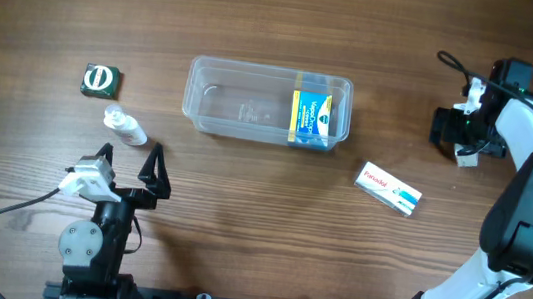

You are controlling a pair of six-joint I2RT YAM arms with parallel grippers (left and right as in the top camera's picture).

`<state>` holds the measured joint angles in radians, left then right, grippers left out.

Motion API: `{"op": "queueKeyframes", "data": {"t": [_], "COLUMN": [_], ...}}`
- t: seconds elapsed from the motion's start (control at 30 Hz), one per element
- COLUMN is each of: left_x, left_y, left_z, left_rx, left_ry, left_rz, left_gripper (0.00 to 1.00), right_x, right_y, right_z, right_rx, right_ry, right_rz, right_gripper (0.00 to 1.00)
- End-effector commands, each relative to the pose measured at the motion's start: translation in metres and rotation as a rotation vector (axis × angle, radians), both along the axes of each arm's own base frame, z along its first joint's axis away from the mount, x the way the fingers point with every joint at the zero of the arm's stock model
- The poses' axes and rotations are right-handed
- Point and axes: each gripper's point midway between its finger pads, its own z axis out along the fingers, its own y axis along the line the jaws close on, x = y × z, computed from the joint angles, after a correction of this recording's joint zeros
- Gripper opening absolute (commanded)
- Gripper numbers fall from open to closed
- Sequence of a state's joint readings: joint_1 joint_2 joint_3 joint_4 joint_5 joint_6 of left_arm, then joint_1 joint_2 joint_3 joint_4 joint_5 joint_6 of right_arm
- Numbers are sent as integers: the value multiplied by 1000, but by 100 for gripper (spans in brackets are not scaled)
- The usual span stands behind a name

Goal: Pack container
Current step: 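Move the right gripper to the white Hansaplast box and grasp it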

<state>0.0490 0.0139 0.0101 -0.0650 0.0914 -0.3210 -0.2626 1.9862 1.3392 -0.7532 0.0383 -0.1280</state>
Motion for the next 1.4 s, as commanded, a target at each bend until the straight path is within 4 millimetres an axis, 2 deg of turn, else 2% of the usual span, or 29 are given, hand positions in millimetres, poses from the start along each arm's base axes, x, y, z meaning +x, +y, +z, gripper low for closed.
{"op": "queueKeyframes", "data": {"t": [0.0, 0.13, 0.23, 0.7, 0.83, 1.1, 1.37], "left_x": [0, 0, 0, 0, 0, 0, 0], "left_y": [4, 4, 4, 4, 4, 4, 4], "left_z": [-2, -2, -2, -2, -2, -2, -2], "left_rx": [-1, -1, -1, -1, -1, -1, -1], "left_ry": [4, 4, 4, 4, 4, 4, 4], "left_rz": [18, 18, 18, 18, 18, 18, 18], "left_gripper": [100, 100, 100, 100, 100, 100, 100], "right_x": [20, 26, 27, 22, 25, 21, 19], "right_y": [-4, -5, -4, 2, 1, 3, 4], "right_z": [25, 51, 62, 57, 53, 21, 4], "right_rx": [-3, -10, -7, 22, 28, 48, 57], "right_ry": [-59, -96, -106, -89, -95, -25, 12], "right_rz": [-23, -22, -20, -21, -50, -71, -74], "right_gripper": [100, 100, 100, 100, 100, 100, 100]}}
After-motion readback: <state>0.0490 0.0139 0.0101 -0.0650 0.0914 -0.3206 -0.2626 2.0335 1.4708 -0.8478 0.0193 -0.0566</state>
